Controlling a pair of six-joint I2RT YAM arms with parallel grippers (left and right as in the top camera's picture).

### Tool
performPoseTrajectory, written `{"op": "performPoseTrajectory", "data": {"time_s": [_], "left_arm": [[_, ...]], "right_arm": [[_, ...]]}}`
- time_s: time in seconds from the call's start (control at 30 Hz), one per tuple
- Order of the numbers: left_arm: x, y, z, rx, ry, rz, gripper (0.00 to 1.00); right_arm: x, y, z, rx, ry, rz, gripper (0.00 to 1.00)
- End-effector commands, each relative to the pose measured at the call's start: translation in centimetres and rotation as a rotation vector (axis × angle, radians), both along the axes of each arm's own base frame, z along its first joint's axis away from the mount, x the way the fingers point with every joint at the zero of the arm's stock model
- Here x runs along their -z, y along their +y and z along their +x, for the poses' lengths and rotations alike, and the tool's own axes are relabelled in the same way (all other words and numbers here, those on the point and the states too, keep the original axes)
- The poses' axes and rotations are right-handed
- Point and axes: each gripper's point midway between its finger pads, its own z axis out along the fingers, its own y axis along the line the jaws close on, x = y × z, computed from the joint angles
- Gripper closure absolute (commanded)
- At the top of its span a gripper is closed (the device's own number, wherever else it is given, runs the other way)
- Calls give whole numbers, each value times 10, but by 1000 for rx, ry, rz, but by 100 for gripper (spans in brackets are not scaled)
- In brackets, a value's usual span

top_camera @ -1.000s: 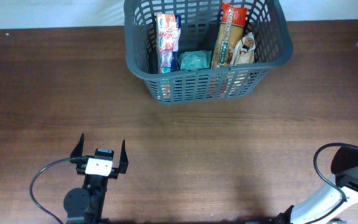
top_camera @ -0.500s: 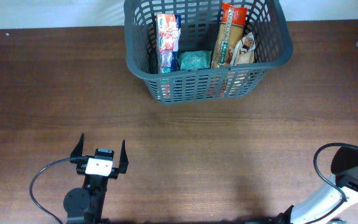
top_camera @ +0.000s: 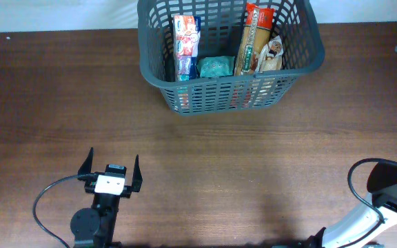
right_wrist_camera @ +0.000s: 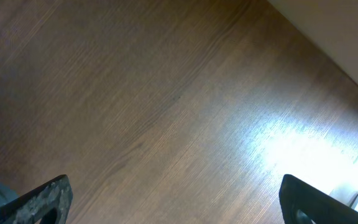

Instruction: Pack container

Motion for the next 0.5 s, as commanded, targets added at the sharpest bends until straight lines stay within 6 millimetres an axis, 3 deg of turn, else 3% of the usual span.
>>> {"op": "performPoseTrajectory", "data": {"time_s": [0.0,0.27,0.47], "left_arm": [[3,0,0,2,-2,19,1],[3,0,0,2,-2,19,1],[3,0,0,2,-2,19,1]], "right_arm": [[-3,1,-2,9,-10,0,1],[-3,-1,-2,12,-7,-7,1],[-47,-8,24,-1,-216,-119,1]]}}
